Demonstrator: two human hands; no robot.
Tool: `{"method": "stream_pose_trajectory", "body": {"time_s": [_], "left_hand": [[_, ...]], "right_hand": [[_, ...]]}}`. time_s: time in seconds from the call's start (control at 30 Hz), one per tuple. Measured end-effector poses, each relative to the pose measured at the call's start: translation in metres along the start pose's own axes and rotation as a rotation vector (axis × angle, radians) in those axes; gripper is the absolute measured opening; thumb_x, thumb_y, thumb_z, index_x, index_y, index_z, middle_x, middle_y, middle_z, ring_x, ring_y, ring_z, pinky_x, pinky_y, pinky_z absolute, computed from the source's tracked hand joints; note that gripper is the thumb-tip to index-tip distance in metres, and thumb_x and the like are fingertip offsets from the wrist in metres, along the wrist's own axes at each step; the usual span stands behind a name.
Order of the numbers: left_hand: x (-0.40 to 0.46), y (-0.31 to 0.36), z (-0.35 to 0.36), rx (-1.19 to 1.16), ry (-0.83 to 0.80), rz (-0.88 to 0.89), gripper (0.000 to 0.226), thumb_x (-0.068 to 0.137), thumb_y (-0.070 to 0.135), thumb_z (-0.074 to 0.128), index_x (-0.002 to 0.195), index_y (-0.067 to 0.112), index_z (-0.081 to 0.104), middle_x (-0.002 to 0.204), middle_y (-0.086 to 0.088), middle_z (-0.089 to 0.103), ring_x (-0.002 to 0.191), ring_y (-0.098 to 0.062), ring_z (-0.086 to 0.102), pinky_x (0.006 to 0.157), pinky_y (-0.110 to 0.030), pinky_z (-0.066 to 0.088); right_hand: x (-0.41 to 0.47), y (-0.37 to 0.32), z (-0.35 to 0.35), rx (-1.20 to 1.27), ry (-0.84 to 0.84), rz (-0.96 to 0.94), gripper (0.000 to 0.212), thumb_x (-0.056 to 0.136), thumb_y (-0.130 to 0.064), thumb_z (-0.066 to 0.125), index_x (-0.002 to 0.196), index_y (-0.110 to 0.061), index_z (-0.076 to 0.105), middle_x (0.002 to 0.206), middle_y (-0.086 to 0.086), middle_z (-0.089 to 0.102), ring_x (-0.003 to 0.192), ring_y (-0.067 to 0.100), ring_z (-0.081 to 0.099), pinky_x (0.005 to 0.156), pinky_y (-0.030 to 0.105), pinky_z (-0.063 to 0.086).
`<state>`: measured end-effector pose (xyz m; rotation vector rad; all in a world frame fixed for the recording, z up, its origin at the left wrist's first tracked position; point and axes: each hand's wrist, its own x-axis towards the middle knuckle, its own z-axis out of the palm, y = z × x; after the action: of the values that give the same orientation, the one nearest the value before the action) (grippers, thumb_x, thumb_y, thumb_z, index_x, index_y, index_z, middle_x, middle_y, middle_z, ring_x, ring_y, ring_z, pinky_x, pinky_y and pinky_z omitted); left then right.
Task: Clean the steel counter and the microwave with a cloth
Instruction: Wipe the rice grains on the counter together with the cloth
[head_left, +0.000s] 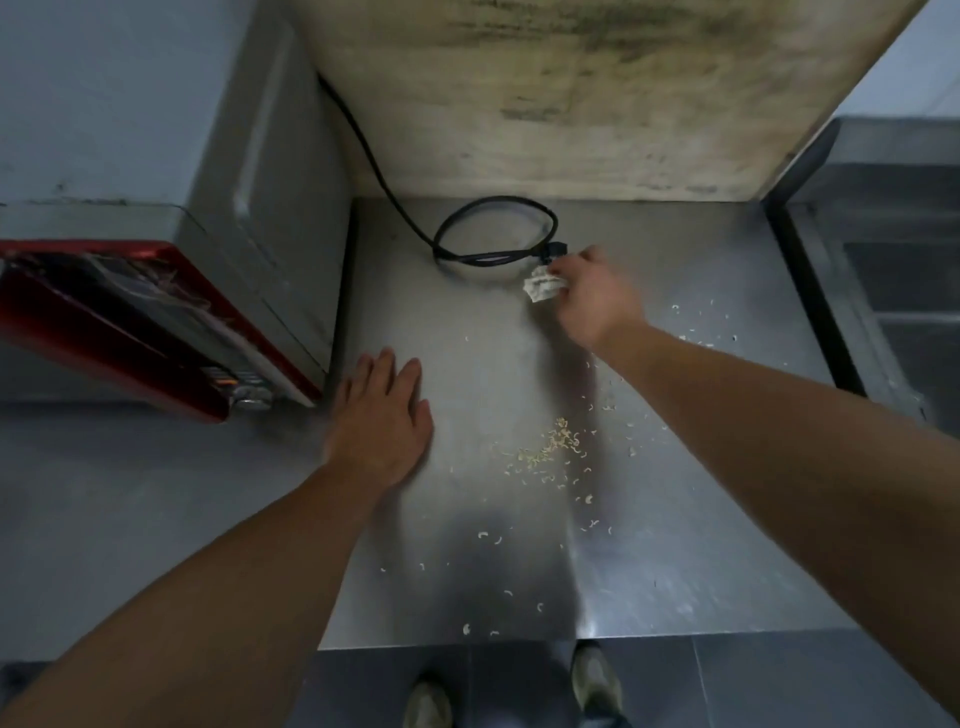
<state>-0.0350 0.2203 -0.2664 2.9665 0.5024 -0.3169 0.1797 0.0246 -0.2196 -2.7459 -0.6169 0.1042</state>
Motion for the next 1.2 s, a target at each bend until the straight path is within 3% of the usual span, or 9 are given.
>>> {"method": "stream_pose_trajectory", "body": {"time_s": [0.17, 0.27, 0.43, 0.53, 0.7, 0.77, 0.87, 1.03, 1.2], "left_hand": [[-0.002, 0.002, 0.013, -0.032, 0.04, -0.039, 0.061, 0.102, 0.047, 0.017, 0.16, 0.031, 0.009, 0.168, -0.004, 0.004, 0.154, -0.026, -0.001, 0.124, -0.047, 0.006], [0.001, 0.001, 0.013, -0.025, 0.037, -0.037, 0.062, 0.101, 0.048, 0.015, 0.16, 0.031, 0.005, 0.168, -0.003, 0.001, 0.154, -0.025, -0.004, 0.124, -0.046, 0.005], [0.0, 0.003, 0.012, -0.032, 0.022, -0.053, 0.062, 0.101, 0.049, 0.015, 0.159, 0.034, 0.001, 0.168, -0.002, -0.004, 0.154, -0.024, -0.007, 0.124, -0.046, 0.003], [0.001, 0.003, 0.011, -0.019, 0.024, -0.06, 0.063, 0.099, 0.051, 0.014, 0.159, 0.034, 0.0, 0.168, -0.001, -0.005, 0.154, -0.023, -0.007, 0.124, -0.046, 0.003], [0.001, 0.002, 0.012, -0.023, 0.033, -0.058, 0.065, 0.098, 0.053, 0.012, 0.159, 0.035, 0.0, 0.167, 0.001, -0.005, 0.154, -0.021, -0.008, 0.124, -0.045, 0.004], [0.0, 0.002, 0.011, -0.03, 0.035, -0.058, 0.065, 0.097, 0.053, 0.014, 0.159, 0.035, 0.003, 0.168, 0.001, -0.003, 0.154, -0.021, -0.007, 0.124, -0.045, 0.005], [0.0, 0.001, 0.01, -0.033, 0.037, -0.057, 0.066, 0.096, 0.052, 0.016, 0.159, 0.035, 0.005, 0.168, 0.002, -0.001, 0.154, -0.021, -0.005, 0.124, -0.044, 0.005], [0.001, -0.002, 0.012, -0.025, 0.033, -0.042, 0.068, 0.094, 0.052, 0.015, 0.159, 0.034, 0.006, 0.168, 0.001, 0.0, 0.154, -0.021, -0.003, 0.123, -0.046, 0.008], [0.002, 0.0, 0.012, -0.03, 0.034, -0.04, 0.068, 0.094, 0.051, 0.015, 0.159, 0.033, 0.006, 0.168, 0.0, 0.0, 0.154, -0.023, -0.003, 0.124, -0.046, 0.007]], "right_hand": [[-0.027, -0.012, 0.041, -0.034, -0.058, -0.037, 0.043, 0.091, -0.021, 0.057, 0.134, -0.025, 0.056, 0.123, 0.009, 0.051, 0.111, 0.028, 0.047, 0.097, 0.039, 0.045], [-0.076, -0.021, 0.05, 0.014, -0.036, -0.198, 0.045, 0.089, -0.019, 0.06, 0.133, -0.027, 0.058, 0.118, 0.004, 0.055, 0.103, 0.021, 0.047, 0.094, 0.035, 0.047], [-0.15, -0.016, 0.046, 0.043, -0.191, -0.504, 0.042, 0.078, -0.021, 0.063, 0.119, -0.025, 0.067, 0.108, 0.004, 0.058, 0.094, 0.024, 0.054, 0.085, 0.035, 0.053], [-0.135, -0.017, 0.03, 0.134, -0.179, -0.469, 0.042, 0.078, -0.029, 0.049, 0.113, -0.028, 0.071, 0.105, 0.001, 0.061, 0.096, 0.023, 0.058, 0.082, 0.03, 0.054], [-0.031, -0.05, 0.013, 0.179, 0.068, -0.279, 0.036, 0.086, -0.015, 0.055, 0.119, -0.021, 0.069, 0.112, 0.009, 0.062, 0.104, 0.03, 0.058, 0.085, 0.03, 0.045], [0.009, -0.06, 0.023, 0.15, 0.046, -0.243, 0.037, 0.087, -0.013, 0.055, 0.122, -0.019, 0.067, 0.114, 0.012, 0.06, 0.106, 0.034, 0.056, 0.089, 0.034, 0.044], [0.03, -0.068, 0.05, 0.017, -0.131, -0.272, 0.044, 0.088, -0.014, 0.055, 0.131, -0.023, 0.062, 0.119, 0.011, 0.056, 0.112, 0.034, 0.051, 0.095, 0.038, 0.046], [-0.032, -0.064, 0.061, 0.032, -0.076, -0.335, 0.044, 0.084, -0.014, 0.059, 0.127, -0.02, 0.063, 0.114, 0.008, 0.056, 0.108, 0.03, 0.047, 0.089, 0.039, 0.05], [-0.145, -0.022, 0.046, 0.068, -0.184, -0.531, 0.042, 0.078, -0.023, 0.056, 0.119, -0.024, 0.068, 0.109, 0.004, 0.057, 0.095, 0.024, 0.051, 0.079, 0.03, 0.048]]}}
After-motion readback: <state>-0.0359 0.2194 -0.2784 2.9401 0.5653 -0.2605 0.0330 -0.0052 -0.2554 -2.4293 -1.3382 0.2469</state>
